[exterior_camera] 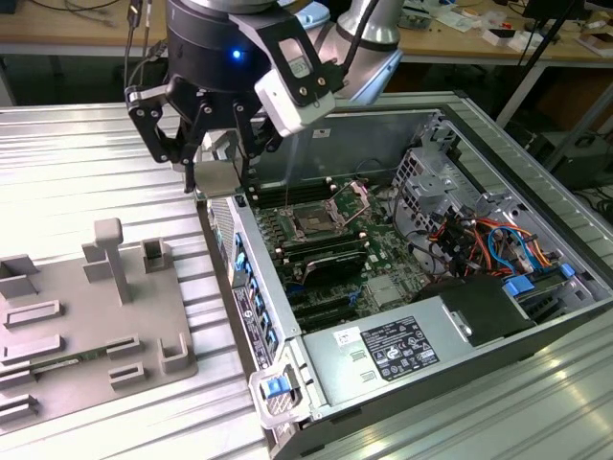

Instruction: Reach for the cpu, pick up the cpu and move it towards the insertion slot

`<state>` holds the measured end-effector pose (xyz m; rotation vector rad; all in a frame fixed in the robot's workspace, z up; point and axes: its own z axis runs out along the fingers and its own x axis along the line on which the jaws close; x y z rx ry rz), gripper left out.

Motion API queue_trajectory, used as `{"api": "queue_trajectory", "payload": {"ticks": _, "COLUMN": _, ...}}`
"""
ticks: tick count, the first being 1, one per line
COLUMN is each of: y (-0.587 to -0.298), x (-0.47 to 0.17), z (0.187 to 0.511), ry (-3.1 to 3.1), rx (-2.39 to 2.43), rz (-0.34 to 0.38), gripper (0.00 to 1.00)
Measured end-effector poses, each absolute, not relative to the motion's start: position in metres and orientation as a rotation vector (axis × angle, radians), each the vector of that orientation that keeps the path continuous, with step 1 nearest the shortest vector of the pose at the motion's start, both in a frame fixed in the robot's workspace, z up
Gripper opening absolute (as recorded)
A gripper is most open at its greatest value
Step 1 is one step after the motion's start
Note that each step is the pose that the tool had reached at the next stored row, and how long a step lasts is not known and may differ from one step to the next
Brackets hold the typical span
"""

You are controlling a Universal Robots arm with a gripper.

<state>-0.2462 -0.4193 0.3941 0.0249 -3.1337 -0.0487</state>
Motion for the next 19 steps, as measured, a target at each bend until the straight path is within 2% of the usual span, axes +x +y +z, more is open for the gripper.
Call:
{"api": "queue_trajectory", "payload": {"ticks": 5, "y": -0.419, "x": -0.246, "z": 0.394, "ry": -3.134, "rx": 0.025, "rz": -0.050, "gripper": 0.55}}
{"api": "queue_trajectory", "payload": {"ticks": 11, "y": -0.419, "x": -0.240, "z": 0.393, "ry": -3.133, "rx": 0.025, "rz": -0.086, "gripper": 0.55}}
{"api": "queue_trajectory", "payload": {"ticks": 19, "y": -0.419, "x": -0.198, "z": 0.390, "ry": -3.133, "rx": 0.025, "rz": -0.086, "gripper": 0.55}}
